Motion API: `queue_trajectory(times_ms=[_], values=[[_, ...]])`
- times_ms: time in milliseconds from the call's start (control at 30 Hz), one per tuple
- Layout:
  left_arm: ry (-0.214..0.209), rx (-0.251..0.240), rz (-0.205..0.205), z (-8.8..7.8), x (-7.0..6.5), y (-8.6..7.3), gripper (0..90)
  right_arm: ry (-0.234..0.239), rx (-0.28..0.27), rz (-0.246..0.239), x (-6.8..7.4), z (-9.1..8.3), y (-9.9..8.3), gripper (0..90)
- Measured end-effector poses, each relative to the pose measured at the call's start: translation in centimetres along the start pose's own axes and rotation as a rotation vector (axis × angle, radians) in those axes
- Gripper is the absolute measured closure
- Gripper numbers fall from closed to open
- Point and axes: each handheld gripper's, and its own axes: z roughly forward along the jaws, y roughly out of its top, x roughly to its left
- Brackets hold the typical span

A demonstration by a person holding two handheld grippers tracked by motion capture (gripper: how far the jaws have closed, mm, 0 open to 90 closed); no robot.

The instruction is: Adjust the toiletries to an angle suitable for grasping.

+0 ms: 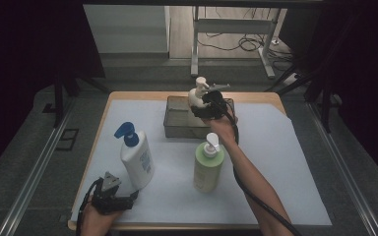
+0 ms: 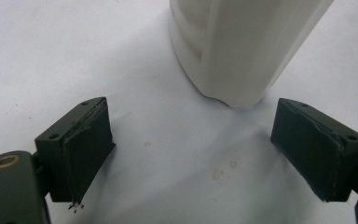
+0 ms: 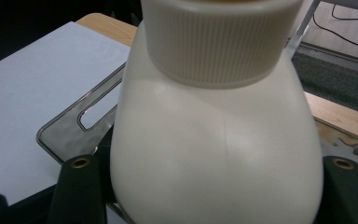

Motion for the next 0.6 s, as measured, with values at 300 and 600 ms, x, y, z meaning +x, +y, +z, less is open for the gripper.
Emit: queue_trajectory(times_ms=[300,600], values=[[0.001,-0.001,0.000,0.00,-0.01,-0.01,11.9,0.003,0.003,-0.009,0.08,-0.23,-0.21,35.9],[0.000,0.000,0.000,-0.01,0.00,-0.01,11.9,0.045,-0.004,-0.006,-0.55,-0.47,-0.48,33.3]])
